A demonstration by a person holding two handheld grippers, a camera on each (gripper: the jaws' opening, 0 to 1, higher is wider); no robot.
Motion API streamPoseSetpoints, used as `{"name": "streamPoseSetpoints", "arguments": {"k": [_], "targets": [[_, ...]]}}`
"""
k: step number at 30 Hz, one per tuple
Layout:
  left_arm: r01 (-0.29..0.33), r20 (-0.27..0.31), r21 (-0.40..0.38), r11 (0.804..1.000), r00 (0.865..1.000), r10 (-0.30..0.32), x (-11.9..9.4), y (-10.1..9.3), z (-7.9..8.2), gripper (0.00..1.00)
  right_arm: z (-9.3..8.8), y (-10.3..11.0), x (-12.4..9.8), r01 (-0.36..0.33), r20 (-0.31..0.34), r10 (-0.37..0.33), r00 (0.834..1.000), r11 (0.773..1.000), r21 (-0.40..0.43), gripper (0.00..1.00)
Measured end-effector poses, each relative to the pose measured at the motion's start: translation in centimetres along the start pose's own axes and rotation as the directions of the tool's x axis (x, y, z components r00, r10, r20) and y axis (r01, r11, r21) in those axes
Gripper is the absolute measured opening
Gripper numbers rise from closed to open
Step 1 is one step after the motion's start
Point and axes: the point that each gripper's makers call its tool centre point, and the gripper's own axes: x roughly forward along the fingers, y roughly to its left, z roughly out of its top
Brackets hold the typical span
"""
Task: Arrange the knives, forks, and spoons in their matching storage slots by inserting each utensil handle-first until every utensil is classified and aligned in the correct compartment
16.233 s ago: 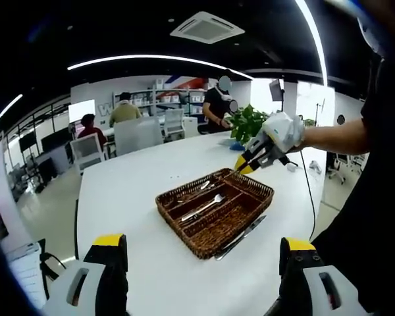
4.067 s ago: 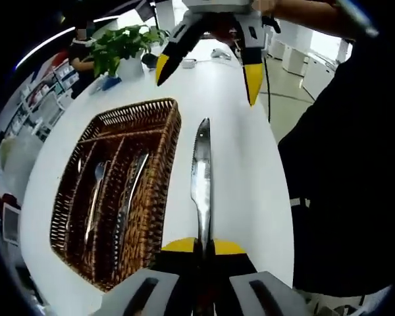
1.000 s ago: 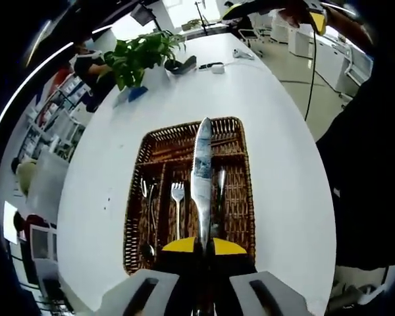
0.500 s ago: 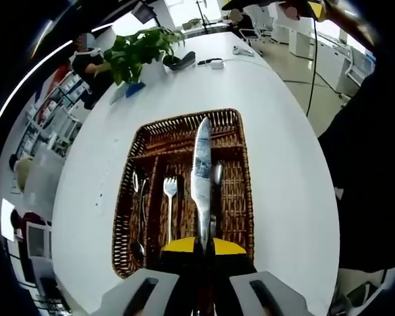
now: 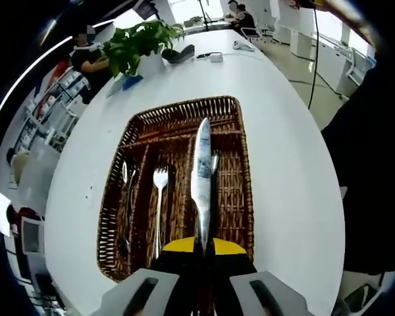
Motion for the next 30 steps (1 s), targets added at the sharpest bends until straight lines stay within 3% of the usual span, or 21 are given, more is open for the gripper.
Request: {"name": "streamPoseSetpoints", "arguments": {"k": [17,30], "targets": [[0.062,-0.032,-0.008,0.998,0.998,-0.063,2.9,-1.3,-2.8,0.04,0.1,-0.1,-0.5,0.033,-0.007,-0.033,0.999,0.999,-0.006,0.99],[0.122,-0.032,0.007,0.992,0.992,-0.122,4.8,-2.4,-3.0,0.04,0.0,-0.3,-0.8,0.051,-0.026,-0.052,0.998,0.999,-0.006,0.99]]}}
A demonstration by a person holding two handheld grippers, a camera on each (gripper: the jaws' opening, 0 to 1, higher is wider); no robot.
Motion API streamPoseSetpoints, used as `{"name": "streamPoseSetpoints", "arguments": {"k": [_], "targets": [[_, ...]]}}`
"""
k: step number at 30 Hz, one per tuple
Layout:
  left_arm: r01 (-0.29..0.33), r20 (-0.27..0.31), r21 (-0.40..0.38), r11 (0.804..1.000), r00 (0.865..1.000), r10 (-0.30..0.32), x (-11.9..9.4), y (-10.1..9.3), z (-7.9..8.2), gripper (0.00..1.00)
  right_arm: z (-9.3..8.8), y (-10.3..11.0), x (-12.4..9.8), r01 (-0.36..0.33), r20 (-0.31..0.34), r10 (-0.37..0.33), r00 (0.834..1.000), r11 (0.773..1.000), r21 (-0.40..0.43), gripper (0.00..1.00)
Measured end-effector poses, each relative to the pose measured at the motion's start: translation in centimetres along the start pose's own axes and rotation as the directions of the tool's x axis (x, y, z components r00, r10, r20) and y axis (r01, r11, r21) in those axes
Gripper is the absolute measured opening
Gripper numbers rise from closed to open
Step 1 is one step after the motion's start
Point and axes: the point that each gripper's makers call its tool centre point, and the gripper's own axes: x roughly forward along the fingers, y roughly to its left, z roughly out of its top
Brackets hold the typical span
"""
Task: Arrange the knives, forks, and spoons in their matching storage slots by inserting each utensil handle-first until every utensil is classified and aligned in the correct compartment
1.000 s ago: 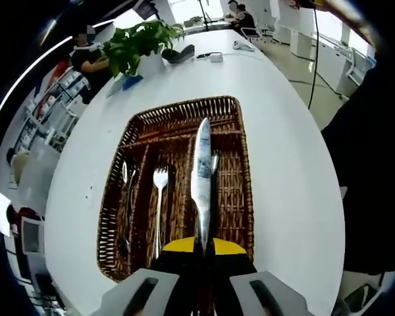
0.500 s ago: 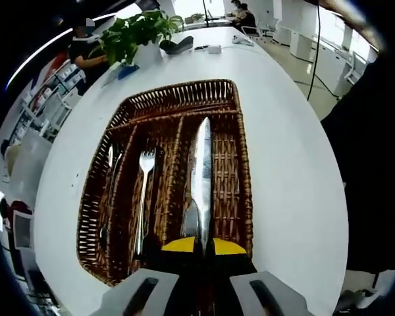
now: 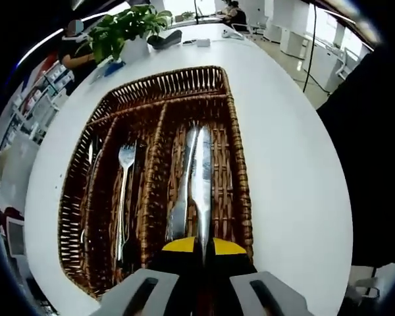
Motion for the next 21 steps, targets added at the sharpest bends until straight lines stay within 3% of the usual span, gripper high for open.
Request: {"name": "streamPoseSetpoints", "arguments": {"k": [16,19,21], "targets": [[0.035,-0.015,-0.025,0.999,0.999,-0.035,1.5,0.1,0.6,0.05,-0.5,-0.1,-0.3,0.007,-0.020,-0.008,1.000,1.000,-0.006,0.99],[0.079,-0.032,-0.037,0.996,0.996,-0.081,1.5,0.2,0.4,0.05,-0.4,0.1,-0.2,0.004,-0.020,-0.004,1.000,1.000,-0.009,0.99],[0.113,-0.076,-0.083,0.990,0.990,-0.119,1.6,0.2,0.3,0.06,-0.5,0.2,0.0,-0.001,-0.025,0.000,1.000,1.000,-0.012,0.99]]}}
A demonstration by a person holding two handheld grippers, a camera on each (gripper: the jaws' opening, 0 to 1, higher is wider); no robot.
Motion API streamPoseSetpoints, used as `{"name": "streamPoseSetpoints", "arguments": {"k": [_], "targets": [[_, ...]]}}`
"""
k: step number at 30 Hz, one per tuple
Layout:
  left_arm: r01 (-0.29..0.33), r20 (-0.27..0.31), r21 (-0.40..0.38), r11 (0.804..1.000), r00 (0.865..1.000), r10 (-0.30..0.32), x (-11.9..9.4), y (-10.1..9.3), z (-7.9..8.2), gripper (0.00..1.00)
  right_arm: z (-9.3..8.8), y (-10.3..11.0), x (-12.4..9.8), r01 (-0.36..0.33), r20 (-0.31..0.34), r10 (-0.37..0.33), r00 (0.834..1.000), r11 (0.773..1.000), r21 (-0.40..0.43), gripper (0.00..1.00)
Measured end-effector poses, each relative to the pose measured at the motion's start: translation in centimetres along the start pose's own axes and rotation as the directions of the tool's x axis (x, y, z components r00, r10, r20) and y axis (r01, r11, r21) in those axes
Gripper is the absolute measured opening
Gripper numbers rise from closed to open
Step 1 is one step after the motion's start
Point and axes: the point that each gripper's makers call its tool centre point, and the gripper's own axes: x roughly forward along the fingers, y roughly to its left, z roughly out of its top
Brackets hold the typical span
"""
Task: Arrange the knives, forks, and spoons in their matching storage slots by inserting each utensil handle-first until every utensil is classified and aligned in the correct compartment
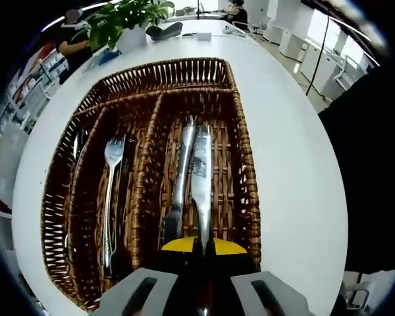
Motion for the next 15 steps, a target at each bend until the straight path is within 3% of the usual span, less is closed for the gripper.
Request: {"name": "streamPoseSetpoints", "arguments": {"k": [3,5,9,11,13,15], "targets": [[-0.003,-0.061,-0.001,1.000,0.998,0.003,0.2,0.0,0.3,0.06,0.0,0.3,0.1,-0.006,-0.003,0.006,1.000,1.000,-0.013,0.99],[-0.004,-0.064,-0.012,1.000,0.998,0.003,0.1,0.0,0.3,0.07,0.2,0.3,0.0,-0.007,0.001,0.007,1.000,1.000,-0.014,0.99],[-0.020,-0.041,0.007,1.000,0.999,0.020,0.0,-0.3,0.1,0.07,0.3,0.3,0.0,-0.006,0.002,0.006,1.000,1.000,-0.024,0.99],[-0.042,-0.004,0.027,0.999,0.999,0.042,0.1,-0.3,0.4,0.09,0.4,0.4,0.0,-0.009,0.004,0.009,1.000,1.000,-0.025,0.99],[-0.059,0.008,0.008,0.998,0.998,0.059,-0.1,-0.2,0.2,0.09,0.5,0.5,0.1,-0.013,0.005,0.014,1.000,0.999,-0.030,0.99],[-0.140,0.031,0.007,0.990,0.990,0.139,-0.6,0.8,0.2,0.15,0.7,0.6,0.2,-0.019,0.005,0.019,1.000,0.999,-0.036,0.99]]}}
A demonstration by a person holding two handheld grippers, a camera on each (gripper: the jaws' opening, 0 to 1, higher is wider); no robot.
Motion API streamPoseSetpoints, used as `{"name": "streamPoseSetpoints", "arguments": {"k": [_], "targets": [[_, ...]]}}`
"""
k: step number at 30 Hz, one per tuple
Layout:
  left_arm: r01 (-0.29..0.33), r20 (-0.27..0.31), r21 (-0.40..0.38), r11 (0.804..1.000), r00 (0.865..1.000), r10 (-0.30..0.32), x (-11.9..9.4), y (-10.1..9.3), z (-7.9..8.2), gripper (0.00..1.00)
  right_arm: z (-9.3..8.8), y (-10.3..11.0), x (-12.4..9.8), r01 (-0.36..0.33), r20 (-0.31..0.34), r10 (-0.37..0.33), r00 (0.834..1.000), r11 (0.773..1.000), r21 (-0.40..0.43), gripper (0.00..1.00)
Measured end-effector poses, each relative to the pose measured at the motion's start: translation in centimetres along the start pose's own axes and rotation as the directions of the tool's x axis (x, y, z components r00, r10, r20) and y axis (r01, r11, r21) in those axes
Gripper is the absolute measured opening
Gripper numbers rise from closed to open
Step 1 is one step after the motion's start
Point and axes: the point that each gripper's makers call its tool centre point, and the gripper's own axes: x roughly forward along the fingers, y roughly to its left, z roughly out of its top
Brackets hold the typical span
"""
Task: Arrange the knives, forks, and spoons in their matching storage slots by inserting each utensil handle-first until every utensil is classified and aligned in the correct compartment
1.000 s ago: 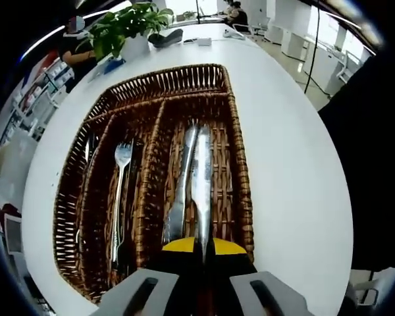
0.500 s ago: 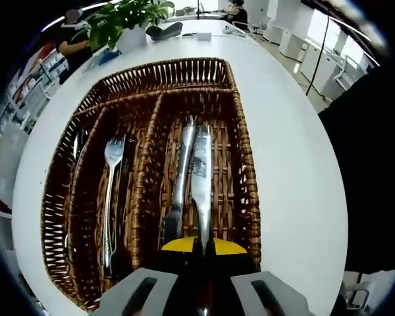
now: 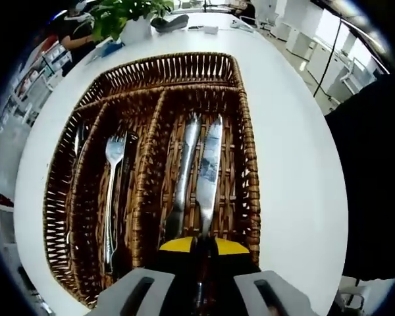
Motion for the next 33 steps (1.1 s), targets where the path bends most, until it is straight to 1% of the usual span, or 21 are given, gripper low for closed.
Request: {"name": "streamPoseSetpoints", "arguments": {"k": [1,3,4,7,9,11,12,14,16,18,19,21,22,23,24,25,27,28,29,31,33], "targets": [[-0.003,0.016,0.006,1.000,1.000,0.003,-0.2,0.0,0.1,0.19,0.1,0.0,0.1,-0.003,0.000,0.003,1.000,1.000,-0.003,0.99],[-0.019,0.050,-0.052,0.998,0.999,0.022,-1.0,0.2,0.4,0.21,0.2,0.1,0.3,-0.009,-0.002,0.009,1.000,1.000,-0.014,0.99],[-0.024,0.104,-0.080,0.997,0.994,0.032,-1.8,0.4,1.0,0.21,0.2,0.1,0.4,-0.012,-0.003,0.012,1.000,1.000,-0.019,0.99],[-0.080,0.170,-0.132,0.988,0.980,0.102,-3.8,1.6,1.6,0.30,0.5,0.1,0.7,-0.020,0.001,0.020,1.000,1.000,-0.023,0.99],[-0.103,0.257,-0.208,0.973,0.954,0.156,-5.8,2.4,2.4,0.42,0.8,0.3,0.9,-0.028,0.009,0.028,1.000,0.999,-0.023,0.99],[-0.107,0.305,-0.266,0.958,0.933,0.189,-7.3,2.7,2.7,0.52,0.9,0.5,1.3,-0.038,0.013,0.038,0.999,0.999,-0.019,0.99],[-0.109,0.334,-0.299,0.948,0.919,0.211,-8.3,2.9,2.8,0.58,0.9,0.5,1.5,-0.041,0.015,0.042,0.999,0.999,-0.017,0.99],[-0.119,0.356,-0.339,0.933,0.902,0.245,-9.9,2.9,2.5,0.65,1.0,0.5,1.9,-0.047,0.019,0.047,0.999,0.999,-0.017,0.99],[-0.129,0.366,-0.368,0.921,0.890,0.271,-11.1,2.8,2.0,0.67,1.0,0.4,2.2,-0.044,0.023,0.044,0.999,0.999,-0.017,0.99],[-0.144,0.377,-0.420,0.896,0.870,0.317,-12.6,2.8,1.3,0.71,1.3,0.0,2.5,-0.027,0.039,0.028,0.999,1.000,-0.015,0.99],[-0.158,0.394,-0.448,0.880,0.849,0.353,-13.7,2.9,1.2,0.74,1.3,0.0,2.6,-0.030,0.042,0.030,0.999,0.999,-0.010,0.99],[-0.160,0.414,-0.503,0.850,0.818,0.399,-15.1,2.9,0.8,0.84,1.3,-0.2,3.0,-0.031,0.047,0.031,0.998,1.000,-0.001,0.99],[-0.162,0.416,-0.514,0.842,0.812,0.410,-15.4,2.9,0.7,0.88,1.2,-0.4,3.2,-0.027,0.045,0.026,0.999,1.000,0.001,0.99],[-0.169,0.412,-0.549,0.819,0.798,0.441,-16.0,3.0,0.2,0.93,1.0,-0.5,3.3,-0.026,0.044,0.026,0.999,1.000,-0.001,0.99],[-0.179,0.405,-0.568,0.803,0.789,0.462,-16.4,2.9,-0.1,1.00,0.9,-0.6,3.5,-0.024,0.041,0.024,0.999,1.000,-0.001,0.99],[-0.189,0.394,-0.597,0.780,0.778,0.490,-17.0,2.7,-0.5,1.00,0.6,-0.8,3.8,-0.020,0.034,0.020,0.999,1.000,0.003,0.99],[-0.181,0.395,-0.620,0.764,0.769,0.503,-17.6,2.1,-1.0,1.00,0.3,-0.9,4.0,-0.021,0.031,0.021,0.999,1.000,0.010,0.99],[-0.178,0.392,-0.632,0.754,0.767,0.509,-17.9,1.6,-1.3,1.00,-0.3,-1.0,4.3,-0.019,0.008,0.019,1.000,1.000,0.023,0.99],[-0.185,0.386,-0.641,0.745,0.762,0.521,-18.2,1.3,-1.5,1.00,-1.1,-1.2,4.5,-0.016,-0.016,0.016,1.000,1.000,0.016,0.99],[-0.207,0.370,-0.655,0.727,0.750,0.548,-18.6,0.8,-2.2,1.00,-1.6,-1.2,4.7,-0.013,-0.018,0.013,1.000,1.000,0.012,0.99],[-0.206,0.357,-0.677,0.706,0.748,0.560,-18.9,0.2,-2.9,1.00,-2.2,-1.3,4.6,-0.011,-0.021,0.011,1.000,1.000,0.021,0.99]]}}
